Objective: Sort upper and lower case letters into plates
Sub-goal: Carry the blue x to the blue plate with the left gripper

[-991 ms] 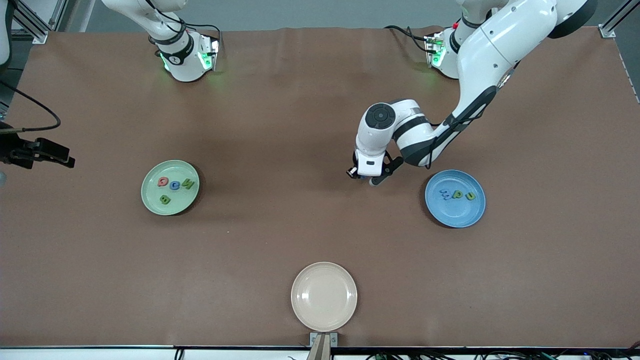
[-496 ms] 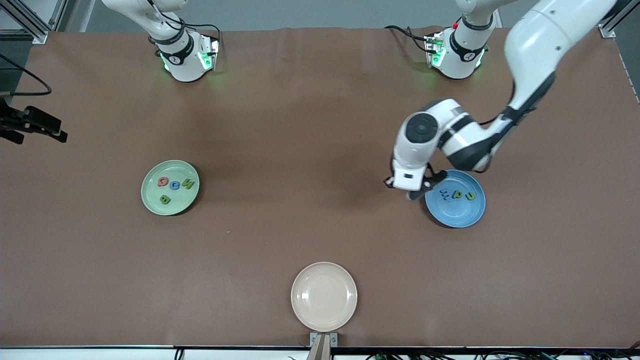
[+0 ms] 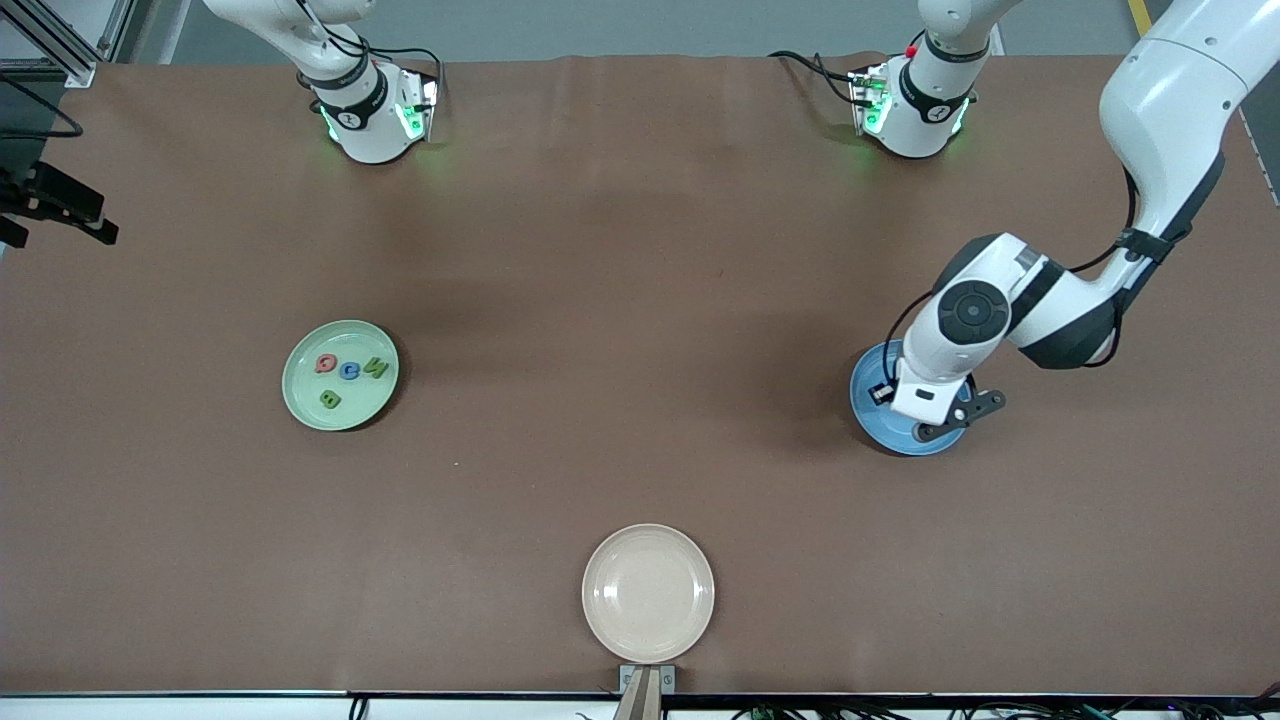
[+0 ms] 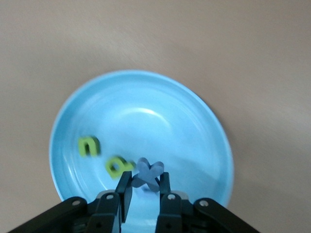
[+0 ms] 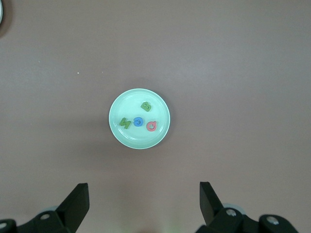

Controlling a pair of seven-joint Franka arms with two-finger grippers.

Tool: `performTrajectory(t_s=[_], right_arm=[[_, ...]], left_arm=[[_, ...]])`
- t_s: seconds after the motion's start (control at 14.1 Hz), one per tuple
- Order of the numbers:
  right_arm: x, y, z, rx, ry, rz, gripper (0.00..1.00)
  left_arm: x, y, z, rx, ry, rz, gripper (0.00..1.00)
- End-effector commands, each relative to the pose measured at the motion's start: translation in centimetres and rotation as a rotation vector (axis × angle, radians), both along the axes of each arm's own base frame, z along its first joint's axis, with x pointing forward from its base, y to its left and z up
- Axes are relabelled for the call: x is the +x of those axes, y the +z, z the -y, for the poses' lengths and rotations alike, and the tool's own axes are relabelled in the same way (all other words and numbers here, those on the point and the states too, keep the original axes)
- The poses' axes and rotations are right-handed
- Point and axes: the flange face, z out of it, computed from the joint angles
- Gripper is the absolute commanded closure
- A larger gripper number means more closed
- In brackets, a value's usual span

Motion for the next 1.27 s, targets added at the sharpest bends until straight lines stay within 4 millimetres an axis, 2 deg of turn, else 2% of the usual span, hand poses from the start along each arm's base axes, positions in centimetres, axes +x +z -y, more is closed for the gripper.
performTrajectory(t_s=[0.0,0.21,0.28,0.5,0.57,0.64,0.71,0.78,0.85,0.99,1.2], right_arm=[[-0.4,-0.4,0.2,-0.044,0.015,0.001,0.0],[-0.5,0.6,-0.3,-0.046,0.022,0.015,0.0],[-0.5,1.4,-0.3,-0.046,0.021,0.024,0.0],[-1.0,2.0,-0.9,-0.033,0.029,-0.002,0.0],[-1.2,2.3,-1.0,-0.031,0.03,-0.01,0.0],[-1.5,2.4,-1.1,-0.017,0.025,-0.024,0.0],[-1.7,2.7,-1.2,0.013,0.014,-0.034,0.0],[-1.9,2.9,-1.0,0.039,0.003,-0.036,0.0],[-1.9,2.9,-1.1,0.046,-0.009,-0.036,0.0],[-1.8,2.9,-1.7,0.037,-0.011,-0.03,0.0],[-1.7,2.9,-2.0,-0.007,-0.016,-0.03,0.0]], left_arm=[[1.9,-1.0,-1.5,0.005,-0.06,0.028,0.89],[3.1,-2.1,-2.4,-0.015,-0.076,0.043,0.89],[3.3,-2.5,-2.4,-0.023,-0.077,0.039,0.88],[3.3,-2.8,-2.1,-0.029,-0.092,0.035,0.87],[3.2,-2.8,-2.1,-0.028,-0.093,0.034,0.79],[3.2,-2.8,-2.1,-0.028,-0.096,0.033,0.51],[3.2,-2.7,-2.4,-0.026,-0.093,0.034,0.29],[3.3,-2.4,-2.5,-0.022,-0.088,0.039,0.22],[3.4,-2.1,-2.6,-0.02,-0.083,0.043,0.09],[3.6,-1.1,-2.6,-0.021,-0.062,0.047,0.01],[3.7,-0.1,-2.3,-0.02,-0.058,0.06,0.01]])
